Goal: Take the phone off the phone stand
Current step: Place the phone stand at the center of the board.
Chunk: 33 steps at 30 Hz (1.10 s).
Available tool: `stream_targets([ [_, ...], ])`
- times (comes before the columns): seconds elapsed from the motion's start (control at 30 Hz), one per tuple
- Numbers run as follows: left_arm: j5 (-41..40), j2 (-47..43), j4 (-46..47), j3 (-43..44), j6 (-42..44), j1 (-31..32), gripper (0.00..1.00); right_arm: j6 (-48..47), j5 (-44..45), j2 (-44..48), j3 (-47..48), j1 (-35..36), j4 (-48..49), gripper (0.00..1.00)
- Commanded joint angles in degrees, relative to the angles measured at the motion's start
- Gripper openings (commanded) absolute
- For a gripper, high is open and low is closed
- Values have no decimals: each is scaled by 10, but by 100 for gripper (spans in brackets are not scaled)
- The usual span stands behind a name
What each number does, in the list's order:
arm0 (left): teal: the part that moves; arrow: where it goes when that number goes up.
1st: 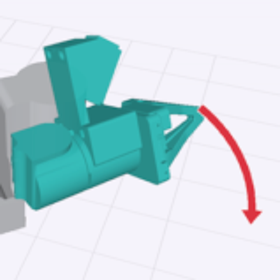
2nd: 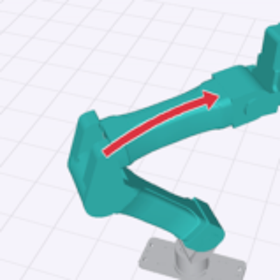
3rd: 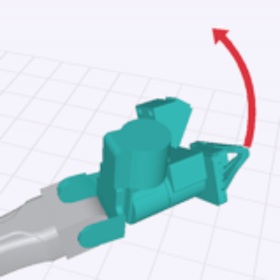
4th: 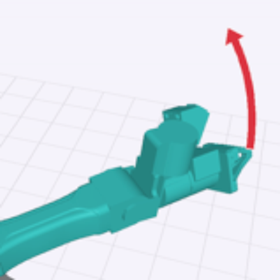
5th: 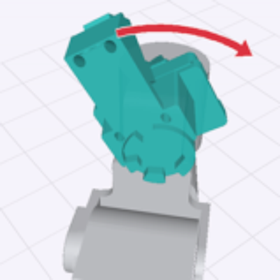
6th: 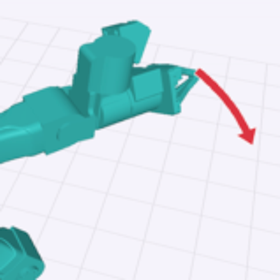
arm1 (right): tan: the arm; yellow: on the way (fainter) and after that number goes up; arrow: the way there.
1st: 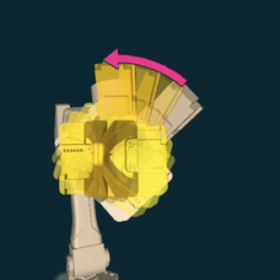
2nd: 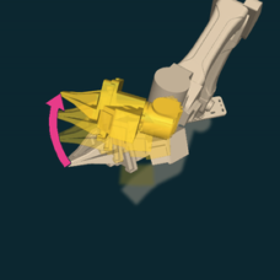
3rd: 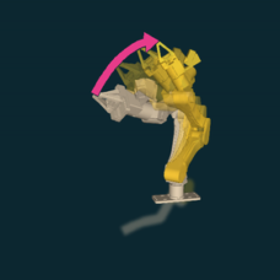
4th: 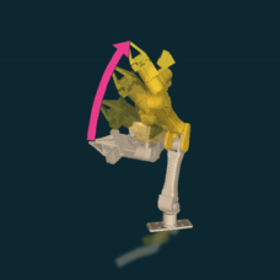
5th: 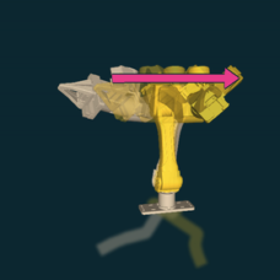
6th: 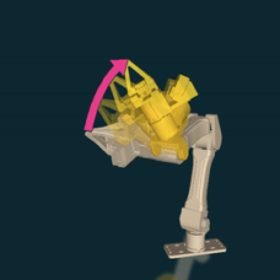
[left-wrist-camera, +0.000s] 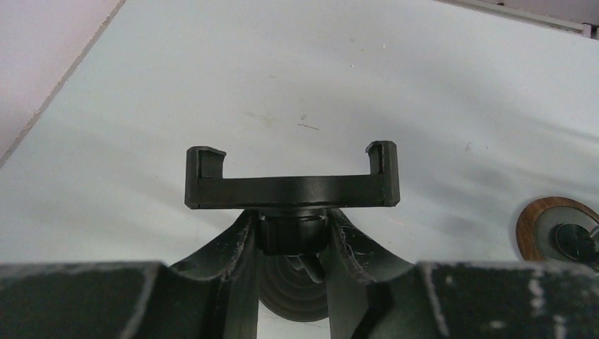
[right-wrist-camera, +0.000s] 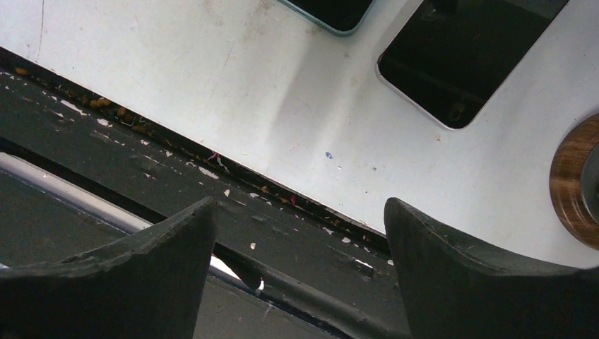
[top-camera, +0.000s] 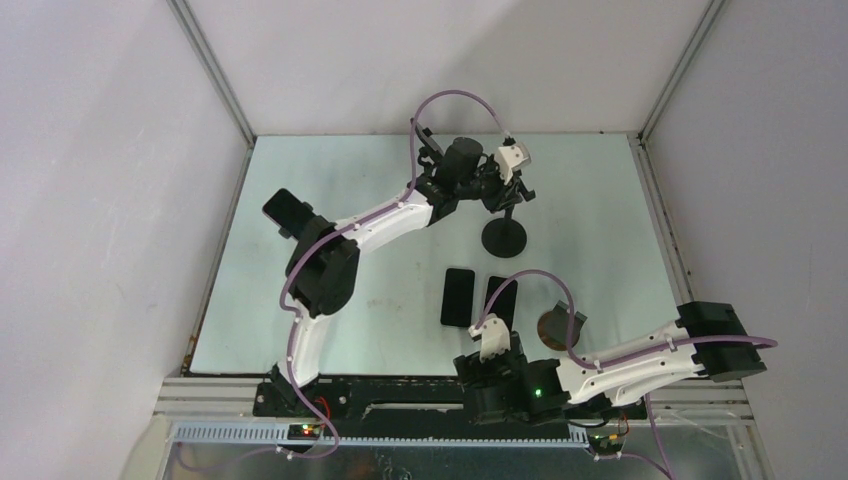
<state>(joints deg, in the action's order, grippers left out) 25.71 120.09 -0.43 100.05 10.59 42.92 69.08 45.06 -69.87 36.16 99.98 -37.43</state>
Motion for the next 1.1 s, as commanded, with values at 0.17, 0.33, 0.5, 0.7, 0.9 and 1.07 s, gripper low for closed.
stream_targets([
  [0.17, -12, -54, 18, 5, 4, -2, 95, 40, 29, 2, 22, 7, -21, 89],
  [0.33, -38, -136, 21, -22, -9, -3, 100, 27, 28, 1, 22, 9, -14, 89],
  [0.5, -39, -226, -14, -35, 10, -7, 100, 14, 30, -12, 28, 6, -6, 89],
  [0.7, 42, -339, -55, -81, -5, -66, 100, -5, 27, -68, 69, -5, -38, 82],
  [0.9, 11, -483, -62, -209, 9, -139, 100, 14, 36, -143, 126, -7, -95, 76],
  [1.07, 27, -553, -41, -310, -3, -207, 100, 10, 38, -159, 146, -8, -111, 74],
])
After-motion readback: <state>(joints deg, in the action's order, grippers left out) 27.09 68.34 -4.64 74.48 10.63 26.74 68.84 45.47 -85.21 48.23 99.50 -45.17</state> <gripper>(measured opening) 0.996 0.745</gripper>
